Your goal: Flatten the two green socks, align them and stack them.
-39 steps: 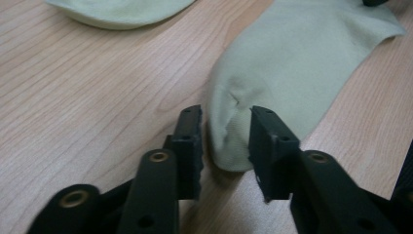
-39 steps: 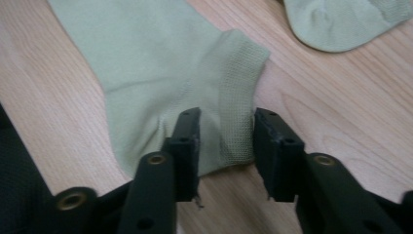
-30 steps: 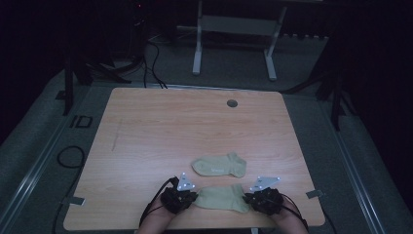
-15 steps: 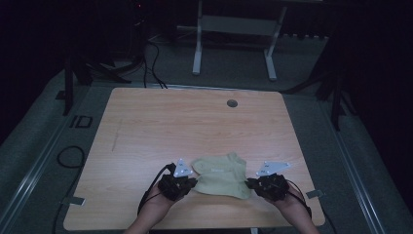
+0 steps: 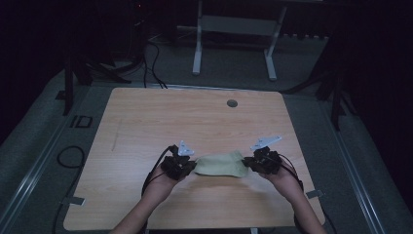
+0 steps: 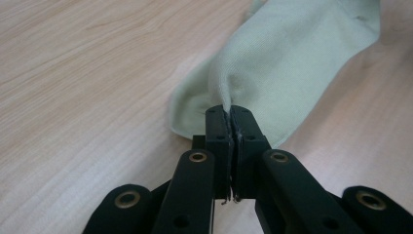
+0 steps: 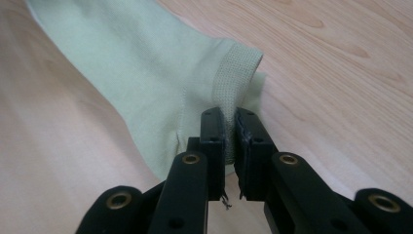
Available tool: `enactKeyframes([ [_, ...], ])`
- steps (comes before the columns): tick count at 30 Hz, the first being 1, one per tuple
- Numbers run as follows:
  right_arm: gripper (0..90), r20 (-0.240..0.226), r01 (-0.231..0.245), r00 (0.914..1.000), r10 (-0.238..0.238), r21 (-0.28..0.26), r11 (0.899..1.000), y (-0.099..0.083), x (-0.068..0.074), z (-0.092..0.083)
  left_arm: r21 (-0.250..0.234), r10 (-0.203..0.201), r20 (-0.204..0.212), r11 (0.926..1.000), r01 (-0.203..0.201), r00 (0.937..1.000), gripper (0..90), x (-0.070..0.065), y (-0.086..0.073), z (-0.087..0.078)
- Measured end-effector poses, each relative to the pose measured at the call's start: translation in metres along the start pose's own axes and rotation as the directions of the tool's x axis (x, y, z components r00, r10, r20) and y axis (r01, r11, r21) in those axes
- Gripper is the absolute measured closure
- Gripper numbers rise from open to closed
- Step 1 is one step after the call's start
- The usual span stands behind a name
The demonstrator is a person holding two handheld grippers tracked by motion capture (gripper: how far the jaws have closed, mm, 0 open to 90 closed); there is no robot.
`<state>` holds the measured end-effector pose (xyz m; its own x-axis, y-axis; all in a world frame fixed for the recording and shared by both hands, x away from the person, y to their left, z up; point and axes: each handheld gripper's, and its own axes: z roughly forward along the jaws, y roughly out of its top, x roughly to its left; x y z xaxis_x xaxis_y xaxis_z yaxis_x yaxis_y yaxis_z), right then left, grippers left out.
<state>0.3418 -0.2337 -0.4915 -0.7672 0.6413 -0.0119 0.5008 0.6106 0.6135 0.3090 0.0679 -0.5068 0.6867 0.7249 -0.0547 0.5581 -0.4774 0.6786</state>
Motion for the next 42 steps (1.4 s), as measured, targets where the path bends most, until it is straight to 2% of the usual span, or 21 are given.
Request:
enactKeyframes([
  [4,82.6,-0.008,-0.023,0.9997,0.023,0.026,0.999,0.002,-0.010,0.013,0.019,-0.010,-0.005,0.9998,0.010,0.9999,87.5,0.006,0.001,0.011],
  [5,82.5,-0.013,-0.036,0.9993,0.036,0.038,0.999,0.001,-0.014,0.019,0.027,-0.024,-0.003,0.9993,0.024,0.9997,87.4,0.009,0.001,0.016],
  [8,82.5,-0.008,-0.045,0.9989,0.046,0.042,0.998,0.001,-0.017,0.024,0.042,-0.029,0.002,0.9987,0.029,0.9996,87.4,0.011,0.000,0.022],
  [10,82.2,-0.011,-0.055,0.9984,0.055,0.052,0.997,-0.001,-0.019,0.029,0.054,-0.031,0.010,0.9981,0.030,0.9995,87.3,0.011,-0.002,0.028],
  [12,81.5,0.003,-0.055,0.9985,0.055,0.068,0.996,-0.003,-0.021,0.035,0.058,-0.022,-0.012,0.9981,0.022,0.9997,87.3,0.009,-0.004,0.033],
  [14,81.4,-0.002,-0.079,0.9968,0.079,0.082,0.994,-0.009,-0.024,0.044,0.066,-0.030,-0.011,0.9973,0.030,0.9995,87.1,0.009,-0.006,0.039],
  [17,80.5,-0.001,-0.084,0.9964,0.085,0.093,0.992,-0.012,-0.025,0.049,0.069,-0.047,-0.005,0.9965,0.047,0.9989,86.7,0.011,-0.007,0.044],
  [22,80.0,0.003,-0.082,0.9966,0.082,0.091,0.992,-0.013,-0.025,0.050,0.061,-0.050,0.002,0.9969,0.049,0.9988,86.1,0.014,-0.010,0.047],
  [27,72.5,0.000,-0.077,0.9970,0.077,0.095,0.993,-0.012,-0.025,0.051,0.062,-0.068,0.005,0.9958,0.068,0.9977,73.3,0.016,-0.011,0.048],
  [28,72.0,0.004,-0.076,0.9971,0.076,0.097,0.992,-0.012,-0.024,0.051,0.055,-0.067,0.000,0.9962,0.067,0.9977,73.4,0.016,-0.011,0.047],
  [29,67.8,0.008,-0.072,0.9974,0.071,0.099,0.993,-0.011,-0.025,0.050,0.047,-0.068,-0.005,0.9965,0.069,0.9976,73.1,0.017,-0.010,0.045],
  [31,67.4,0.009,-0.073,0.9973,0.073,0.100,0.992,-0.011,-0.025,0.050,0.032,-0.071,-0.012,0.9969,0.072,0.9974,72.2,0.017,-0.009,0.041],
  [32,61.9,0.014,-0.079,0.9968,0.078,0.096,0.992,-0.011,-0.026,0.048,0.032,-0.073,-0.007,0.9968,0.074,0.9973,68.1,0.017,-0.008,0.041],
  [33,61.9,0.014,-0.079,0.9968,0.078,0.096,0.992,-0.011,-0.026,0.048,0.031,-0.079,-0.004,0.9964,0.079,0.9968,68.1,0.017,-0.008,0.040],
  [35,54.1,0.012,-0.082,0.9966,0.081,0.077,0.994,-0.011,-0.026,0.043,0.022,-0.085,-0.003,0.9962,0.085,0.9964,57.9,0.017,-0.009,0.037],
  [36,54.1,0.012,-0.082,0.9966,0.081,0.077,0.994,-0.011,-0.026,0.043,0.019,-0.081,0.005,0.9966,0.081,0.9967,57.9,0.017,-0.010,0.035],
  [38,46.7,0.014,-0.088,0.9961,0.087,0.048,0.995,-0.011,-0.025,0.037,0.001,-0.088,-0.014,0.9961,0.088,0.9961,44.6,0.015,-0.011,0.032],
  [39,46.7,0.014,-0.088,0.9961,0.087,0.048,0.995,-0.011,-0.025,0.037,-0.014,-0.090,-0.016,0.9959,0.090,0.9958,44.6,0.015,-0.012,0.030],
  [40,41.9,0.018,-0.091,0.9957,0.091,0.026,0.995,-0.010,-0.024,0.032,-0.027,-0.097,-0.020,0.9950,0.097,0.9951,36.9,0.015,-0.013,0.028],
  [41,41.9,0.018,-0.091,0.9957,0.091,0.026,0.995,-0.010,-0.024,0.032,-0.037,-0.102,-0.024,0.9942,0.101,0.9945,36.9,0.014,-0.013,0.027],
  [42,39.1,0.021,-0.093,0.9955,0.093,0.018,0.996,-0.010,-0.023,0.031,-0.047,-0.109,-0.031,0.9931,0.108,0.9935,32.1,0.014,-0.013,0.025],
])
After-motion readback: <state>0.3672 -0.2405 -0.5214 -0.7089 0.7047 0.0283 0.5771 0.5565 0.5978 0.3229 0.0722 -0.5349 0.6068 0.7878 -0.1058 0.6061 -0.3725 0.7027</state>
